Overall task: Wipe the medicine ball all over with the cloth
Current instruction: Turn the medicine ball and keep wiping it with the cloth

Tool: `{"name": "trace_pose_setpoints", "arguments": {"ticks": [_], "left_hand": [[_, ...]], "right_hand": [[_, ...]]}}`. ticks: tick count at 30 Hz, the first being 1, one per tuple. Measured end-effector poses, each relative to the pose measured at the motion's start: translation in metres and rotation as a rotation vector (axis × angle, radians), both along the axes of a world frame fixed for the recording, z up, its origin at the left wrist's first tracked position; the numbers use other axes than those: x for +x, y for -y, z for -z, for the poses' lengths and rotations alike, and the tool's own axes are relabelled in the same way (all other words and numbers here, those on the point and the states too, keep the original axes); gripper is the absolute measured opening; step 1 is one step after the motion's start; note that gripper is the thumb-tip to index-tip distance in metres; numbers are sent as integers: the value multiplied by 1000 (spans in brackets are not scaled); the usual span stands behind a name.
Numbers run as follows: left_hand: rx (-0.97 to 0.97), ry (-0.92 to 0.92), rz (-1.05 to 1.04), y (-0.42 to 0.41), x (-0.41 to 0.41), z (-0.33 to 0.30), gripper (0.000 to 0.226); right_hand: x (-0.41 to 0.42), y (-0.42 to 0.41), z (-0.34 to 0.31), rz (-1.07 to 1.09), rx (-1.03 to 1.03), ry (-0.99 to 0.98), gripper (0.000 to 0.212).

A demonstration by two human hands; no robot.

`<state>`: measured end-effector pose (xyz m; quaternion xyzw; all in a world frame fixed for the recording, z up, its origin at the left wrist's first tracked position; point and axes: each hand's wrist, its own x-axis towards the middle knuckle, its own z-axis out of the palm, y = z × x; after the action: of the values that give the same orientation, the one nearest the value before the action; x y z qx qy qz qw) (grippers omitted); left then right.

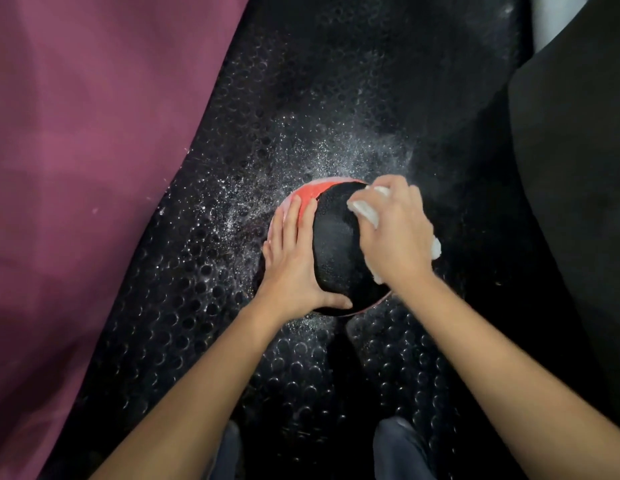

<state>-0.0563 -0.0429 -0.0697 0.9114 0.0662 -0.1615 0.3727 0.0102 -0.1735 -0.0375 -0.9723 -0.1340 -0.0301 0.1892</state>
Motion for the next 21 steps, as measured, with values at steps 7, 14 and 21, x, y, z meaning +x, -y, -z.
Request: {"name": "trace_pose_setpoints", "arguments": {"ticks": [7,14,21], "left_hand": [[44,-6,-2,8,5,0,155],[31,0,5,7,1,-1,154],[31,-1,4,2,-5,3,154]], "right_hand": [[20,-7,-4,40,-67,-72,21],[48,-4,-7,129,-86,-193,22],[21,-17,-10,-230,-251,-61,27]]}}
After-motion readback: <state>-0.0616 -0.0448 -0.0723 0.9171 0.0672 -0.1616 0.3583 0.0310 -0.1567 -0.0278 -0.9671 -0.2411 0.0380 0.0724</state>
